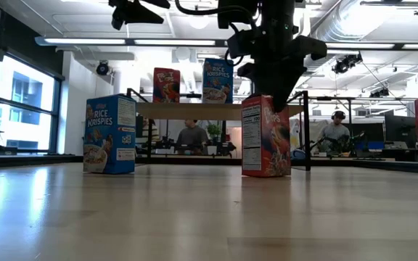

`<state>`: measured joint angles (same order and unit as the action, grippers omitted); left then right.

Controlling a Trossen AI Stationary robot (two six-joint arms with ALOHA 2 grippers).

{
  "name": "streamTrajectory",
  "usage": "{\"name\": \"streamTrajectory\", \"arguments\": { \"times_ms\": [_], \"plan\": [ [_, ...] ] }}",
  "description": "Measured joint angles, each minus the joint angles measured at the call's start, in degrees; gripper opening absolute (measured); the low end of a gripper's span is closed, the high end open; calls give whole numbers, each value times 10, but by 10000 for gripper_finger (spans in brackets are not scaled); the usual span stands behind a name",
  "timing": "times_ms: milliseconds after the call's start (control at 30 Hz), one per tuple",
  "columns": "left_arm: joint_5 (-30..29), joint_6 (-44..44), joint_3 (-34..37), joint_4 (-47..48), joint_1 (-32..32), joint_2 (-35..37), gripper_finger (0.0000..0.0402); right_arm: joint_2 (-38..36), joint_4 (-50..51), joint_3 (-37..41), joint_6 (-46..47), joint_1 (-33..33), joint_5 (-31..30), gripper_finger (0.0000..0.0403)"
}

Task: Stack cereal on shelf
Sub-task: Put the red cereal box on the shelf aligned with the other red cereal box

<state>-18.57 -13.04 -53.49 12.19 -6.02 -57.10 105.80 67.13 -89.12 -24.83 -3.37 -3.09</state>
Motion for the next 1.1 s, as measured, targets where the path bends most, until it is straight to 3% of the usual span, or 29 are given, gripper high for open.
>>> {"name": "streamTrajectory", "arguments": {
  "times_ms": [167, 300, 633, 1100],
  "plan": [
    [-71, -39, 0, 1, -9, 0, 216, 0, 4, 0, 24, 4, 2, 148],
    [-72, -69, 0, -9, -19, 0, 216, 0, 6, 0, 45, 5, 3, 148],
    [-70, 3, 0, -21, -19, 0, 216, -1, 6, 0, 78, 5, 3, 147],
    [49, 4, 0, -34, -63, 0, 216, -1, 1, -1, 128, 5, 30, 147]
  ]
}}
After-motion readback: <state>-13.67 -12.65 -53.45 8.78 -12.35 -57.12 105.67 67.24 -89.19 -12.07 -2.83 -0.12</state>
